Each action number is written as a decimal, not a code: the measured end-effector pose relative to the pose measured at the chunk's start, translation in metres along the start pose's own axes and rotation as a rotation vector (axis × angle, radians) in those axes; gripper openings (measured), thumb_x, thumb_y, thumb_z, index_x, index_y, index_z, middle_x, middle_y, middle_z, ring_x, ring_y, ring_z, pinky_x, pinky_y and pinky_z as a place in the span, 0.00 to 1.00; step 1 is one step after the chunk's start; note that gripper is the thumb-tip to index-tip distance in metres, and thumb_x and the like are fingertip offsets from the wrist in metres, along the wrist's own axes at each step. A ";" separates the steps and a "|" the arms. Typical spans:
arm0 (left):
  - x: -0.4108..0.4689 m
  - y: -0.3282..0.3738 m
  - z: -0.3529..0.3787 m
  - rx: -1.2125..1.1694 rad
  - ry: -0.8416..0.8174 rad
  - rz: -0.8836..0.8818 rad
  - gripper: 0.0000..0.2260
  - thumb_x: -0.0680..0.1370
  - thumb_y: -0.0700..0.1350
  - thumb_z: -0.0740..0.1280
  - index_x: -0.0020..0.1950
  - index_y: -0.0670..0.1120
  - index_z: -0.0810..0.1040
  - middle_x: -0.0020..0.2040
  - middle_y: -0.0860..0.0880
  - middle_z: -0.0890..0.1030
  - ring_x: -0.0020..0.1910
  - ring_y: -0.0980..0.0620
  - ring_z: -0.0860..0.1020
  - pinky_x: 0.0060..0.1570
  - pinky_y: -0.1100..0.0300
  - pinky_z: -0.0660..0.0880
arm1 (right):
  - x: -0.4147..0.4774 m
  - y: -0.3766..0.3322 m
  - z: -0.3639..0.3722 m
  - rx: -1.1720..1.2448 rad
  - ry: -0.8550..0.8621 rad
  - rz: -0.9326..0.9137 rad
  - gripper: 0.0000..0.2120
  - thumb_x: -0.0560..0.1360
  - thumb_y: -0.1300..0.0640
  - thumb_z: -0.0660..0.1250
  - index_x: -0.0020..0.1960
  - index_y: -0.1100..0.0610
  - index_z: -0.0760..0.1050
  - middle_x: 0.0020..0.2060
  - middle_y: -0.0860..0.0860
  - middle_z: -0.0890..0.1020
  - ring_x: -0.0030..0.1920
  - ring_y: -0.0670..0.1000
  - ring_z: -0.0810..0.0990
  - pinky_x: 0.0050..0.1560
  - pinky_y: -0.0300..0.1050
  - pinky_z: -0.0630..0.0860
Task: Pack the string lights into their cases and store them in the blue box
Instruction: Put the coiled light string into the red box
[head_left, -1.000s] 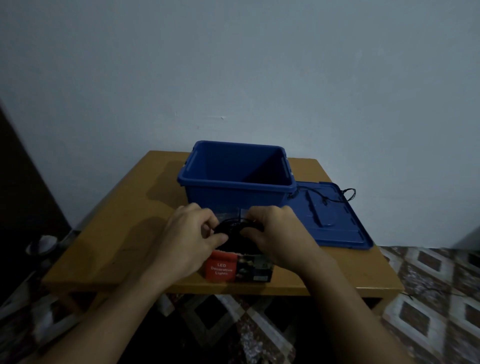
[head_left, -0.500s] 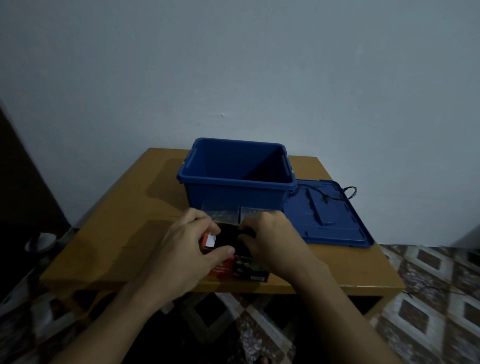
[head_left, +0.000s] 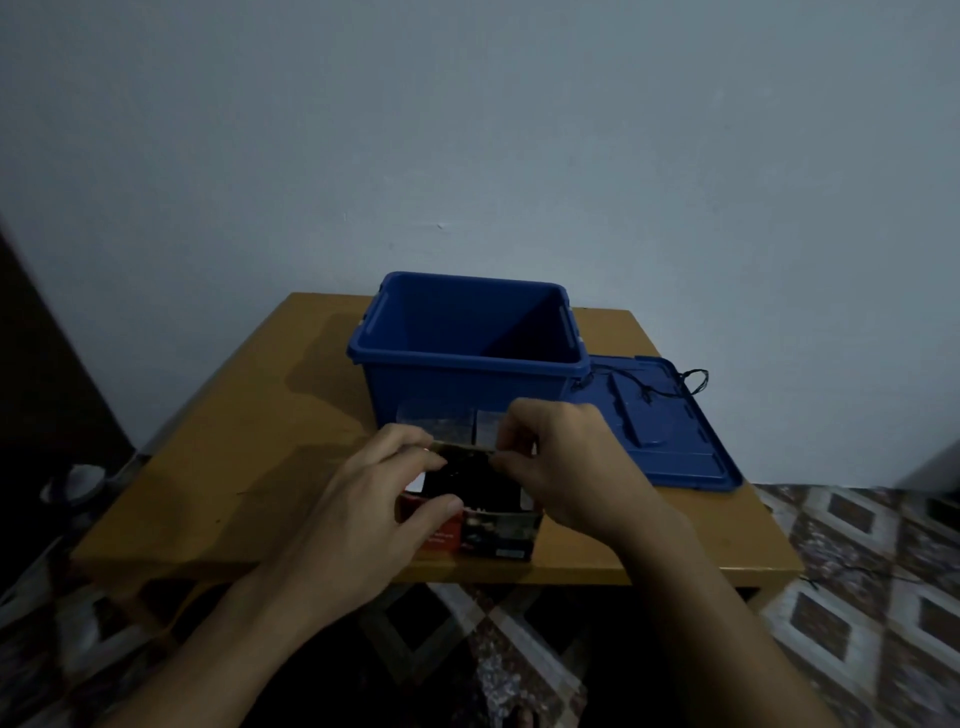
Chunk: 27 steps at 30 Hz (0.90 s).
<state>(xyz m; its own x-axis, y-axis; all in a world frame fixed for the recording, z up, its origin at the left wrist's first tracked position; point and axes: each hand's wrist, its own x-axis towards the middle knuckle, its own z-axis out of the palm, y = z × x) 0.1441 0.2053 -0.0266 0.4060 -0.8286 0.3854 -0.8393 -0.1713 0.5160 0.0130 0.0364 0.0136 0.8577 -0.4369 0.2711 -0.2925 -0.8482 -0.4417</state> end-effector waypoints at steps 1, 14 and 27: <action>0.000 -0.001 0.001 0.015 0.000 0.017 0.18 0.78 0.60 0.67 0.61 0.50 0.81 0.59 0.63 0.72 0.57 0.70 0.70 0.52 0.75 0.68 | -0.001 0.000 0.003 -0.011 -0.012 -0.014 0.07 0.76 0.54 0.72 0.42 0.48 0.75 0.37 0.42 0.77 0.38 0.41 0.75 0.35 0.34 0.68; -0.003 0.000 0.003 0.177 -0.028 0.094 0.22 0.81 0.62 0.55 0.67 0.51 0.77 0.61 0.61 0.74 0.57 0.60 0.74 0.52 0.60 0.77 | 0.002 0.000 0.023 -0.132 0.089 -0.099 0.09 0.78 0.52 0.64 0.49 0.51 0.83 0.42 0.47 0.81 0.45 0.49 0.71 0.47 0.52 0.75; 0.005 0.015 -0.011 0.387 -0.292 0.037 0.13 0.80 0.64 0.56 0.62 0.61 0.68 0.55 0.62 0.72 0.50 0.61 0.73 0.40 0.63 0.72 | -0.005 -0.012 0.026 -0.301 -0.109 -0.095 0.15 0.79 0.47 0.56 0.48 0.52 0.79 0.46 0.47 0.70 0.50 0.49 0.60 0.50 0.50 0.62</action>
<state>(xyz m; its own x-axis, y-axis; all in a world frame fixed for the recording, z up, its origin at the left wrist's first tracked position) 0.1378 0.2045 -0.0084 0.3017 -0.9433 0.1382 -0.9465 -0.2790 0.1621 0.0234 0.0566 -0.0047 0.9226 -0.3309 0.1983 -0.3069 -0.9410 -0.1423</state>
